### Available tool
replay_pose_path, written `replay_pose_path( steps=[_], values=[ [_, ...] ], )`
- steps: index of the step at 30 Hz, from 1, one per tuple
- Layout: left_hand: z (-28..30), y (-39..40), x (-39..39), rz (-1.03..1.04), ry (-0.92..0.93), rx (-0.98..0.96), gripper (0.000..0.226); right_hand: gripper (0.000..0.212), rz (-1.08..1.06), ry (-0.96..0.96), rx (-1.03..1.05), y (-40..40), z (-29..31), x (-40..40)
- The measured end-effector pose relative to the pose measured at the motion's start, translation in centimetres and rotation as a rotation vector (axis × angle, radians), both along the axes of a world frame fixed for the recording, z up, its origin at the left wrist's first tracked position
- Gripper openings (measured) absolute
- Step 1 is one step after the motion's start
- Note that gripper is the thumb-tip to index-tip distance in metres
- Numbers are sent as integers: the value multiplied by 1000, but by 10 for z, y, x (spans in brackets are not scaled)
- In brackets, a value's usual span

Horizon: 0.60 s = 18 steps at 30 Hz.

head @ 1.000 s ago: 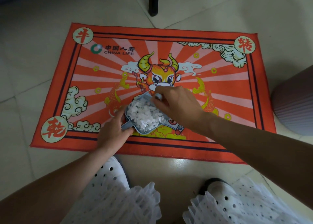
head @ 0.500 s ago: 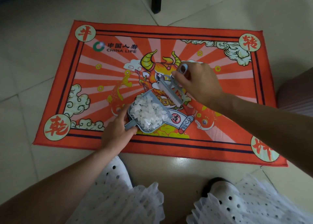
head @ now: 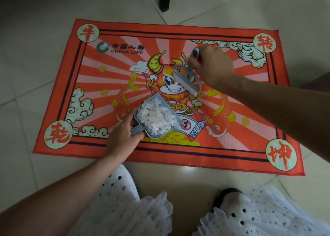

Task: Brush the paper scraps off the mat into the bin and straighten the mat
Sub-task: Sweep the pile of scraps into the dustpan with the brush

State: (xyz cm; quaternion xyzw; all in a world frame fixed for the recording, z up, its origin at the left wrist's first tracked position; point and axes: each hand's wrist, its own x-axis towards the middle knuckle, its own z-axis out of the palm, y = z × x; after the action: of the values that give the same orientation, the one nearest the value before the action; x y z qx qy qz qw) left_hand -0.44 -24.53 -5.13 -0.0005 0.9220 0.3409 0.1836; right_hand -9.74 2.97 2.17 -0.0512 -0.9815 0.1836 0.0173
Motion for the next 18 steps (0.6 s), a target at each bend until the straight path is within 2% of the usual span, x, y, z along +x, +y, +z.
replay_pose_path(
  steps=[4, 12, 18],
  values=[
    [-1, -1, -1, -8, -1, 12, 83, 35, 34, -34, -74, -1, 0, -10],
    [-6, 3, -3, 3, 4, -27, 82, 37, 311, 1, -46, -16, -5, 26],
    [-6, 5, -2, 4, 5, -48, 86, 37, 342, -17, -59, -27, -2, 40]
  ],
)
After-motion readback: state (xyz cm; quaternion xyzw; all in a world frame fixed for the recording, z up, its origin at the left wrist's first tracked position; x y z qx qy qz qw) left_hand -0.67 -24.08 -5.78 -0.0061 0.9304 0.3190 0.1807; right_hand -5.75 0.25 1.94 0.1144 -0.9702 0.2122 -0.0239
